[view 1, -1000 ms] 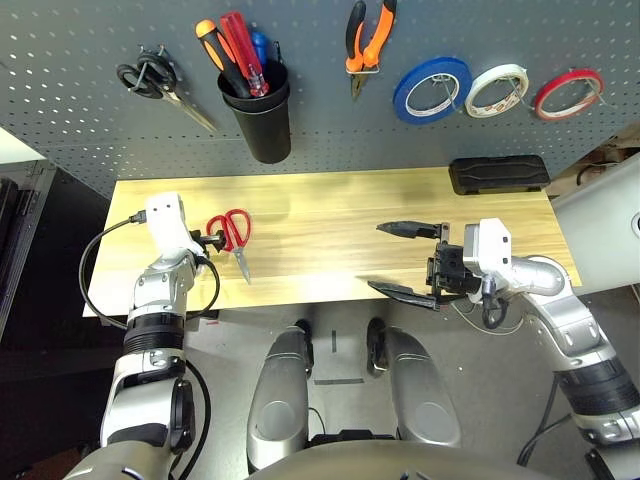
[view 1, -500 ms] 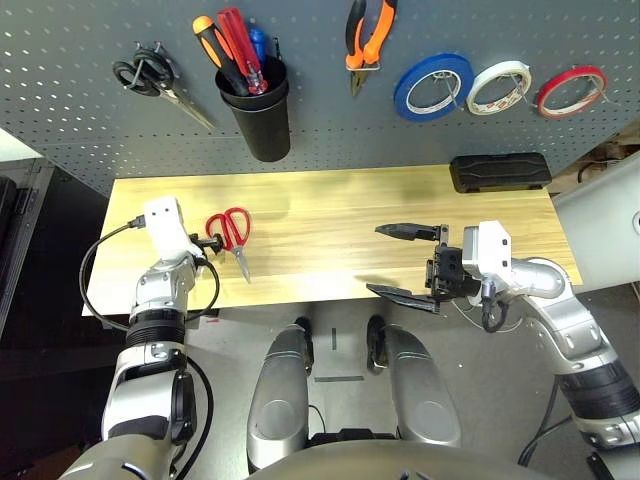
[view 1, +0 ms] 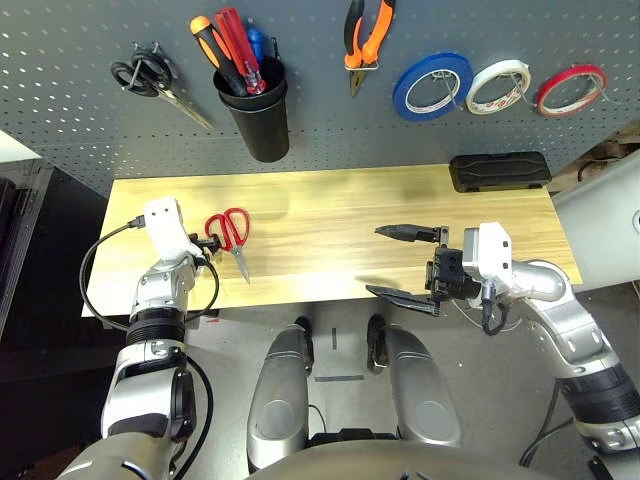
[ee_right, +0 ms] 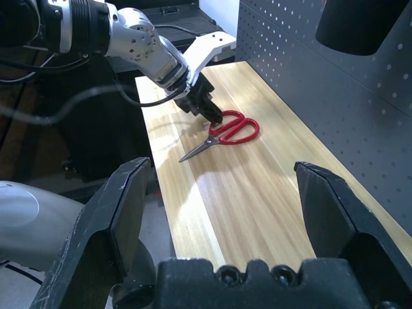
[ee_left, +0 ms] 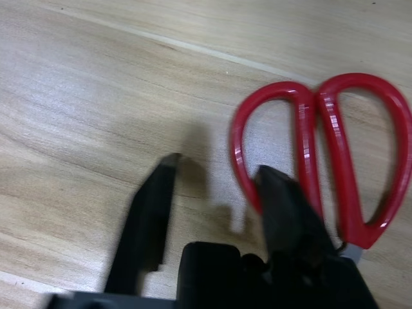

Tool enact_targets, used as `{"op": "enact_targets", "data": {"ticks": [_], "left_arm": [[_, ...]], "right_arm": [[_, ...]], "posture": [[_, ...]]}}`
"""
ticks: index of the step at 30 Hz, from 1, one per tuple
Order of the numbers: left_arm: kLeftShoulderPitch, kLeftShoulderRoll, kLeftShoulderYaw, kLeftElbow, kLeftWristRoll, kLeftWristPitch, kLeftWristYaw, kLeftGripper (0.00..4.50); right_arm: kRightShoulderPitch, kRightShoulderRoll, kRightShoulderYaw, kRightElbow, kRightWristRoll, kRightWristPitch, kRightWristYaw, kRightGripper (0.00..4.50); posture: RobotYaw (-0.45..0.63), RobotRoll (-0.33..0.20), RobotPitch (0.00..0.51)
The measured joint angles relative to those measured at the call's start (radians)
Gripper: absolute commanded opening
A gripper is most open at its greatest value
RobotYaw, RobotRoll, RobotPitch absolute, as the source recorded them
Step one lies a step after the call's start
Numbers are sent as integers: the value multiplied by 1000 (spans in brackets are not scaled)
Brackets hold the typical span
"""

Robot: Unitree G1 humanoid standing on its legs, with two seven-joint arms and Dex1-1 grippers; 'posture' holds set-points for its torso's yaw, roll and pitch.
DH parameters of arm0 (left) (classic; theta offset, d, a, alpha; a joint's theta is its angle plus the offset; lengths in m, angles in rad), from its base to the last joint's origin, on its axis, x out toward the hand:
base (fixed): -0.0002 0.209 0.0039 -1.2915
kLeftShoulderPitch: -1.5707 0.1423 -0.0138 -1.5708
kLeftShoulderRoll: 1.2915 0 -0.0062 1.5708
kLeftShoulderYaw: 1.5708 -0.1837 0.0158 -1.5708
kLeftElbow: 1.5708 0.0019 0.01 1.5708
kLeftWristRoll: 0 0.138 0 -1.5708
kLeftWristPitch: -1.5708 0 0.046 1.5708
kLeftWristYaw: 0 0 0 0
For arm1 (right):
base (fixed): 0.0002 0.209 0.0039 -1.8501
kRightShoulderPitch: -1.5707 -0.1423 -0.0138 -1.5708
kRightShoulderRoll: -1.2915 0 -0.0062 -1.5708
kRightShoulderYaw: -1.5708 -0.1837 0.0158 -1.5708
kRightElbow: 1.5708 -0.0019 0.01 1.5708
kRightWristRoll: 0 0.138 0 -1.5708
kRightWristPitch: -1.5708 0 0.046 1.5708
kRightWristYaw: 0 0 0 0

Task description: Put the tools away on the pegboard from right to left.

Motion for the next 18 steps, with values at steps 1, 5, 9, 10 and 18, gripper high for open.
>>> {"op": "enact_targets", "data": {"ticks": [1,5,9,10,18], "left_arm": [[0,0,0,0,0,0,1,1240],[2,1,1,-1,0,2,3,31],[9,1,2,-12,0,5,3,31],[11,0,3,-16,-1,6,3,31],[38,-19,28,-105,-22,53,12,31]], "right_arm": [[0,0,0,0,0,0,0,4500],[-2,0,0,0,2,0,0,4500],[-3,0,-1,0,2,0,0,4500],[-4,0,0,0,2,0,0,4500],[-22,2,0,13,1,-2,4,4500]], "posture": [[-69,0,345],[-67,0,345],[-62,0,341],[-59,0,339],[-47,0,322]]}}
